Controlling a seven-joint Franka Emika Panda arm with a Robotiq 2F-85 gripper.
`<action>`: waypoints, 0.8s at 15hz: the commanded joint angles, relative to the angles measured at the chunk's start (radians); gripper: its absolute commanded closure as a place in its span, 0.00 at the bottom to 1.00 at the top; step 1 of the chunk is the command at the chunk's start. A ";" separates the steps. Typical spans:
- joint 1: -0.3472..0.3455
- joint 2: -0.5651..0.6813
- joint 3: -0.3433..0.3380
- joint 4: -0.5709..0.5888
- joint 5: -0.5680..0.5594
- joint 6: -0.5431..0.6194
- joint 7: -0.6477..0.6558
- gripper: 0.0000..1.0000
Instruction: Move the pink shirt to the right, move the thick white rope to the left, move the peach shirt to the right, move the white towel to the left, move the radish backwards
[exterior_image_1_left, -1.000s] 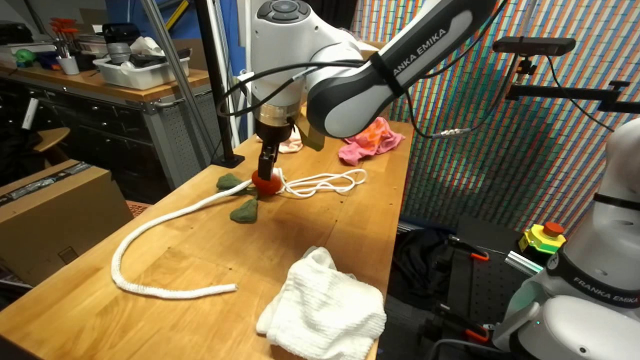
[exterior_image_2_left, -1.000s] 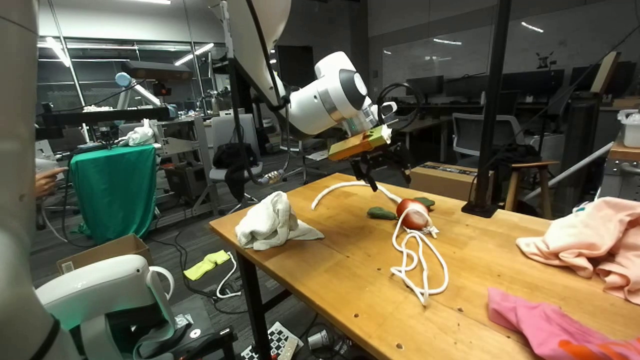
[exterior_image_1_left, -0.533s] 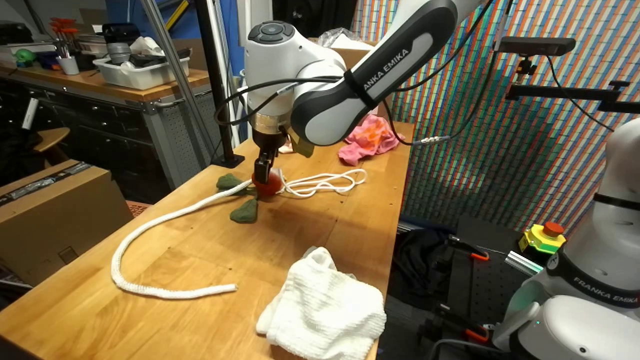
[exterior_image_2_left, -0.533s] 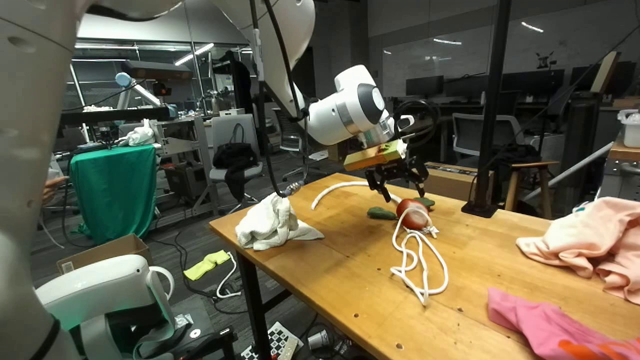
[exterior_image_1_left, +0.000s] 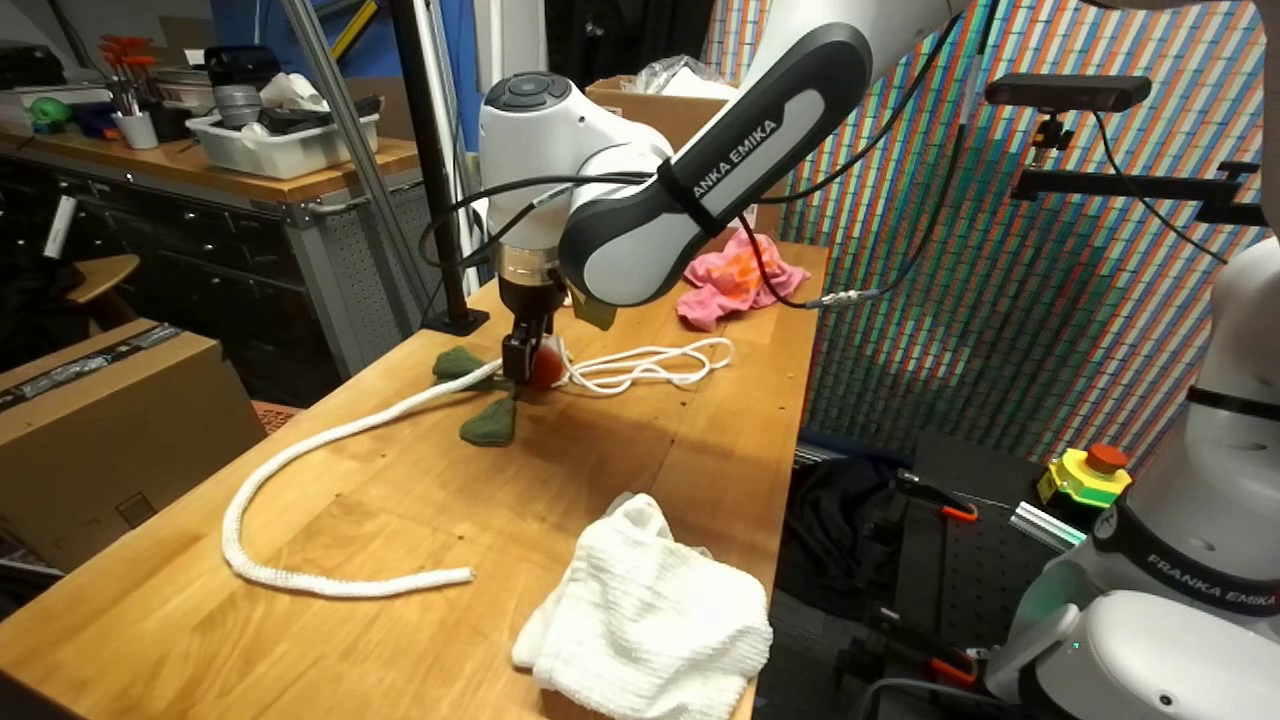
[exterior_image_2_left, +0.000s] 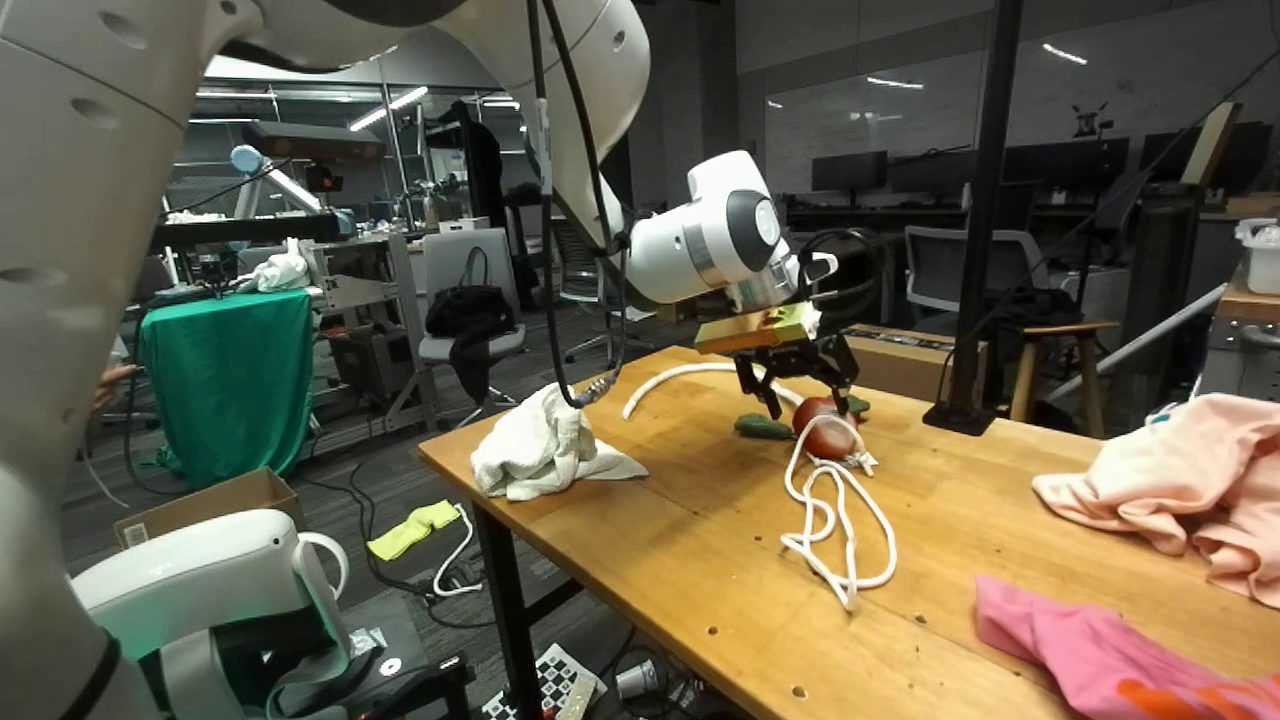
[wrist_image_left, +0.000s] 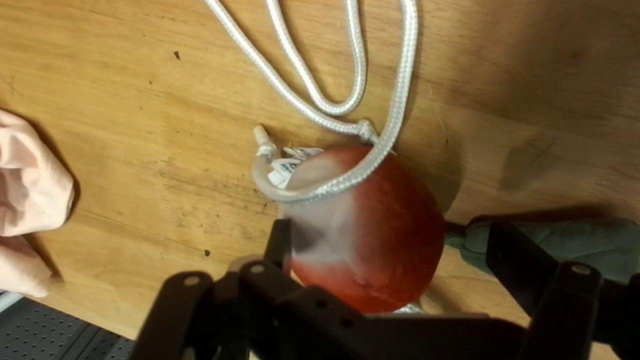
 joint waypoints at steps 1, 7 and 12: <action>0.013 0.036 -0.017 0.055 0.030 -0.024 -0.052 0.00; 0.008 0.058 -0.019 0.080 0.043 -0.033 -0.078 0.42; 0.003 0.058 -0.012 0.090 0.083 -0.046 -0.093 0.80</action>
